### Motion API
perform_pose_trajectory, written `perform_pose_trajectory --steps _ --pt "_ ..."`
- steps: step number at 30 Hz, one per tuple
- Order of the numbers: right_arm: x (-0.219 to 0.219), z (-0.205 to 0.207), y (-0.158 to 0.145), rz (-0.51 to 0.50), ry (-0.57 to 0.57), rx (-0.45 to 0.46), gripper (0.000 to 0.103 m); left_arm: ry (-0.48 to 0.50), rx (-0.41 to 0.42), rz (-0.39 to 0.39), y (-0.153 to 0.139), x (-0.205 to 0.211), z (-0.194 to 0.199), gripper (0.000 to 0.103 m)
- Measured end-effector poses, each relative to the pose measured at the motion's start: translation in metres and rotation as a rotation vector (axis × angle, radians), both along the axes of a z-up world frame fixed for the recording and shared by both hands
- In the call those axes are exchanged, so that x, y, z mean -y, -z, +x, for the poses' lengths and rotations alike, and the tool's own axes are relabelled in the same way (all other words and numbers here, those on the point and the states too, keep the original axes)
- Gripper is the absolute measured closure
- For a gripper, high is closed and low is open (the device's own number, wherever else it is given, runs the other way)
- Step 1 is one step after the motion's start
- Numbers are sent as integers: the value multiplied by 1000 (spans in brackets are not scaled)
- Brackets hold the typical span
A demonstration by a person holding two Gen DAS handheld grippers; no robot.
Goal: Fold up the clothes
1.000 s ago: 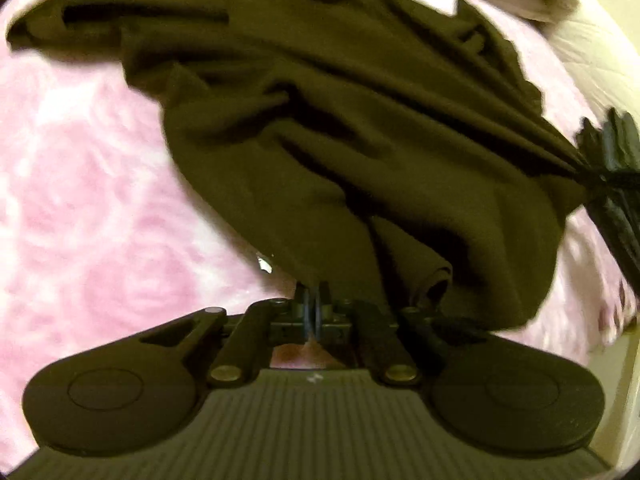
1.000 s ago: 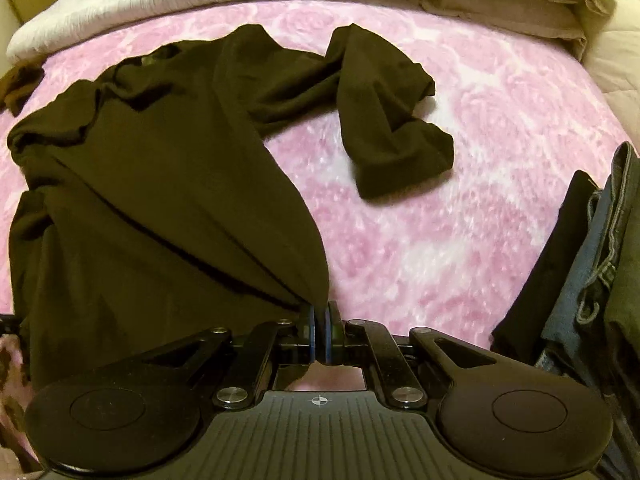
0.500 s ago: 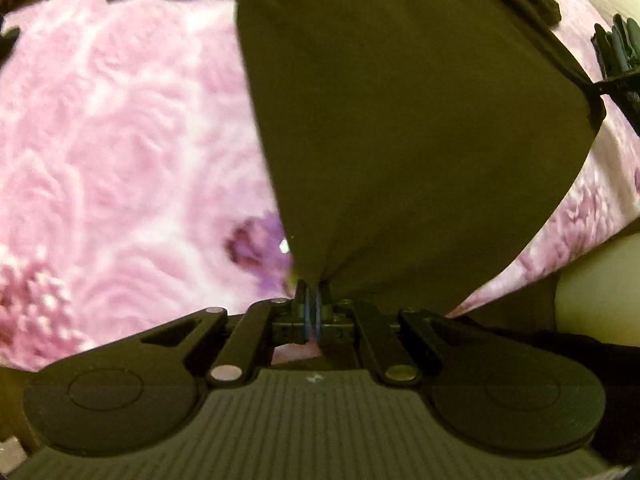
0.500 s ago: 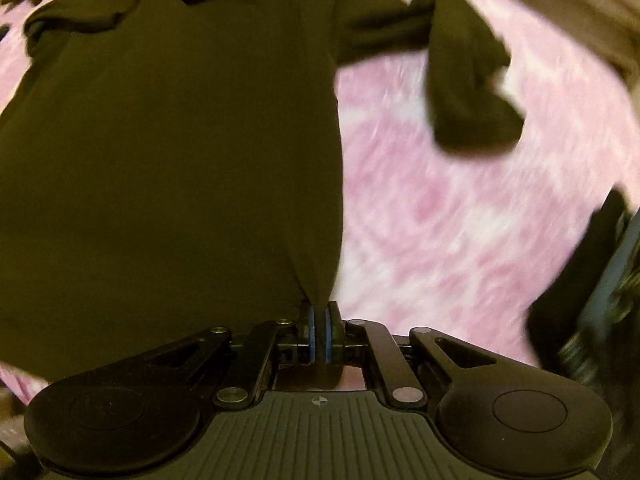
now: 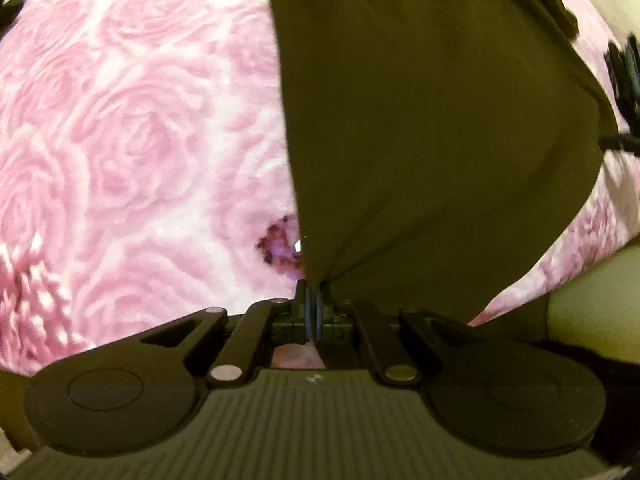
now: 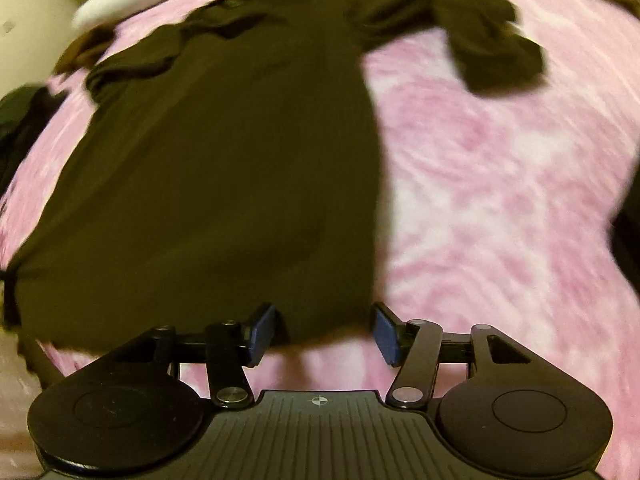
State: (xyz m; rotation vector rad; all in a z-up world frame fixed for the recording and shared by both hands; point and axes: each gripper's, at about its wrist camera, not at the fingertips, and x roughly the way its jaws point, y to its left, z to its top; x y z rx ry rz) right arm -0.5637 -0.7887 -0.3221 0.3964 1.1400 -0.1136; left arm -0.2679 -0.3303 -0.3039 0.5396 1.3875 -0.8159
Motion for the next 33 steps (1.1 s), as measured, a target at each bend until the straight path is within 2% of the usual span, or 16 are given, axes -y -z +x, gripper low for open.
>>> perform_pose_trajectory --steps 1,2,3,7,9,13,16,19,21,25,28,30,33 --pt "-1 4 2 14 -18 9 51 8 7 -2 -4 2 1 102" --pt "1 7 0 40 -32 9 86 10 14 -11 -10 2 4 102" --pt "4 10 -3 75 -47 2 93 2 28 -26 -19 2 8 102" --pt "20 13 -28 196 -67 -25 94 -8 71 -66 -59 1 19 102" --pt "28 13 -51 220 -80 -91 94 23 59 -57 -74 4 14 102" --pt "37 10 -78 277 -90 -180 94 116 -23 40 -62 9 -13 101" --pt "33 22 -58 222 -108 -271 92 121 -35 145 -32 8 -26 102" --pt "22 35 -26 61 -145 -396 85 148 -3 233 -20 2 -30 101" --pt "20 40 -17 -45 -153 -443 83 134 17 243 -23 -3 -23 99" --pt "32 48 -27 -59 -94 -376 82 75 97 194 -43 4 7 94" --pt "40 70 -42 -111 -85 -291 77 68 184 141 -64 23 32 83" --pt "43 91 -52 -147 -88 -234 72 84 236 100 -69 39 53 73" --pt "45 131 -64 -210 -92 -166 59 134 305 49 -68 69 89 66"
